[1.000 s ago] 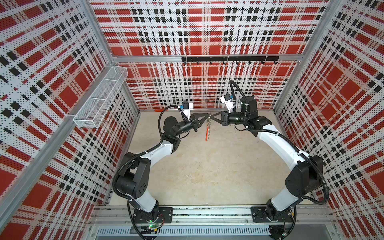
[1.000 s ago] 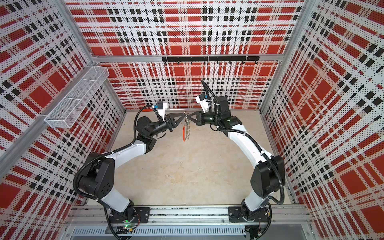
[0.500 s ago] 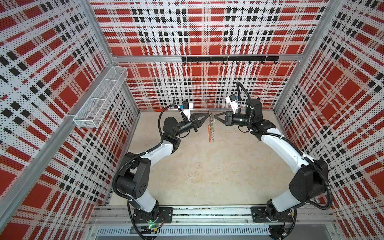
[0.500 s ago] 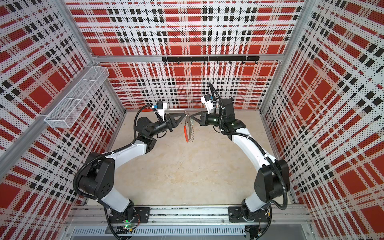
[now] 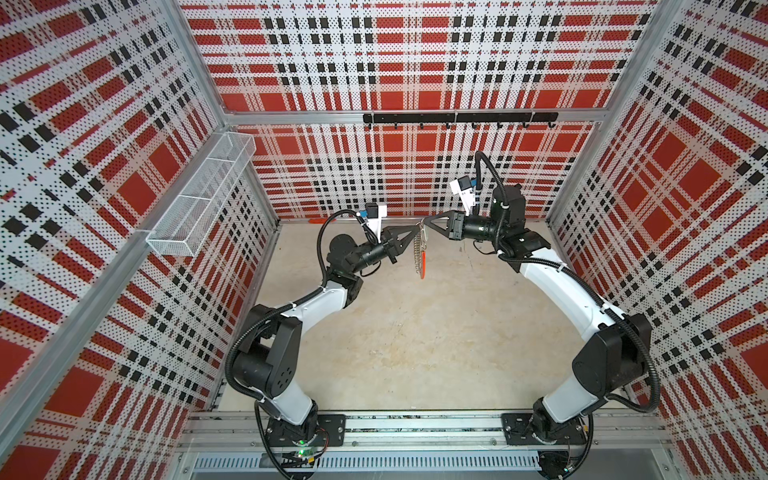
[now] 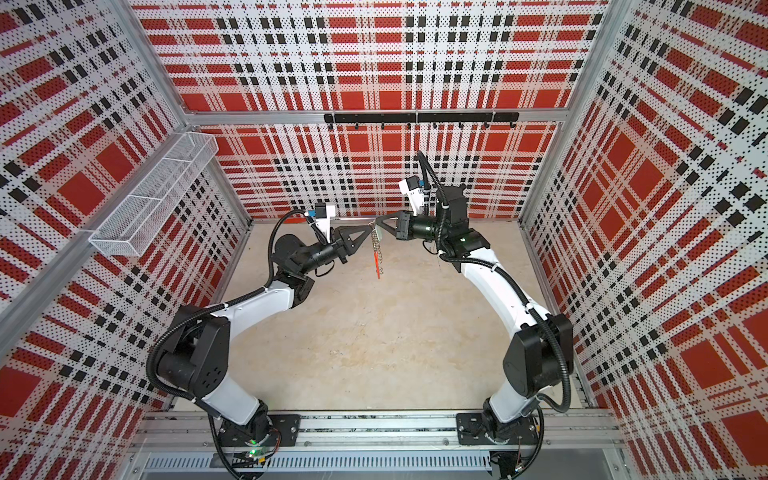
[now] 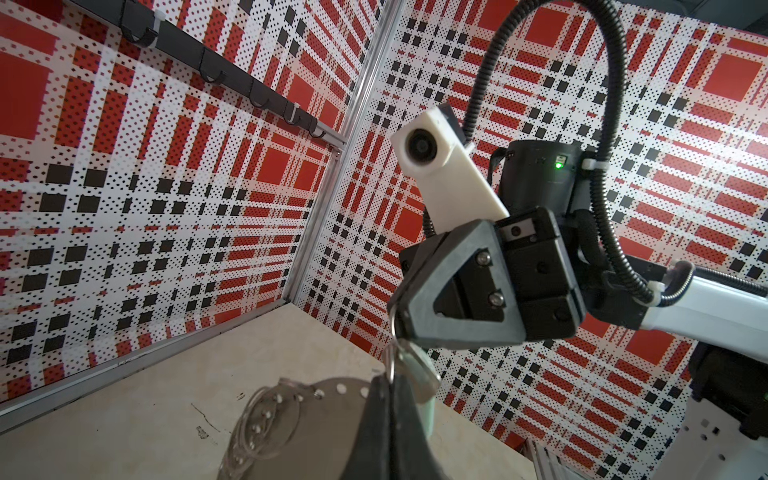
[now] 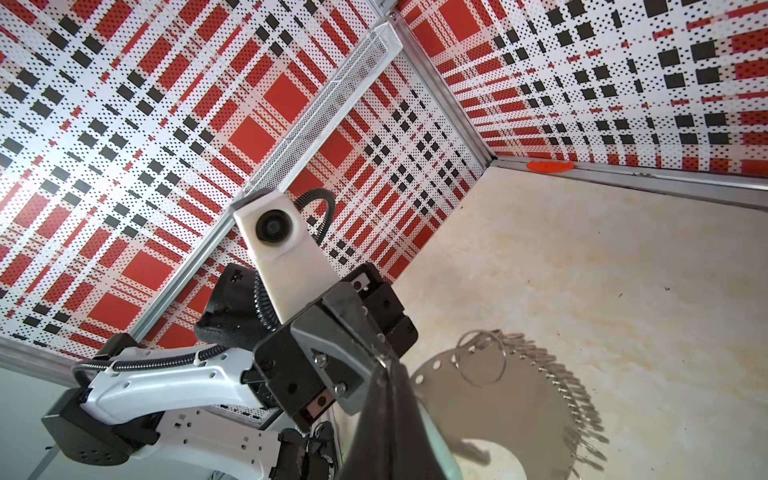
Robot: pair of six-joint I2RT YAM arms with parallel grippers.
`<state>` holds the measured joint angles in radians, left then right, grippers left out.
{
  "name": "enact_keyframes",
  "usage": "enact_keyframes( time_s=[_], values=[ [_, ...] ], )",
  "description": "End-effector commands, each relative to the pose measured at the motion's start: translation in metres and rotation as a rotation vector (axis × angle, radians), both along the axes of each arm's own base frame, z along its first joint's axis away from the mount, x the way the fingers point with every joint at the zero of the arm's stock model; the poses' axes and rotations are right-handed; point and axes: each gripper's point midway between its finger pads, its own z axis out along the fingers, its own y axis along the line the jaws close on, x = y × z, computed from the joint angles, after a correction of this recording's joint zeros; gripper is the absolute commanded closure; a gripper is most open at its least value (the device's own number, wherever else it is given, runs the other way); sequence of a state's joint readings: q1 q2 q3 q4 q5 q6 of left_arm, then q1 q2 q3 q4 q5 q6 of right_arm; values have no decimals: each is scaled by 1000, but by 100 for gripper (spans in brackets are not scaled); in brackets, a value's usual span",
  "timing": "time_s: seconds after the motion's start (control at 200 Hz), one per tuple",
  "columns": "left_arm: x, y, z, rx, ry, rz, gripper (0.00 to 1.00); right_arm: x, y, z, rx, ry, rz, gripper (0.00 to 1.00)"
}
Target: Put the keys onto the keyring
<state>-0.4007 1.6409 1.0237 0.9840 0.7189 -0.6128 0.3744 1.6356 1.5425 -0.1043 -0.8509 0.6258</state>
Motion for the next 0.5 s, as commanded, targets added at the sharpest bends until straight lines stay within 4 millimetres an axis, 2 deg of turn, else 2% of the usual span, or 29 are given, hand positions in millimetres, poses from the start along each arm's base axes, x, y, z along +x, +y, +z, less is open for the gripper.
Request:
enact_keyframes(
  time_s=[0.0,0.17,0.496],
  values=[
    [-20,2,41,-45,-163,-4,100,5,0,1,-5,26,-11,100],
    [-27,1,45,-44,-213,-7,100,13,-5,-8,-2,86,-35,100],
    [-30,4,56,-62,-259,14,100,8,-2,-29,24,182,1,100]
  ],
)
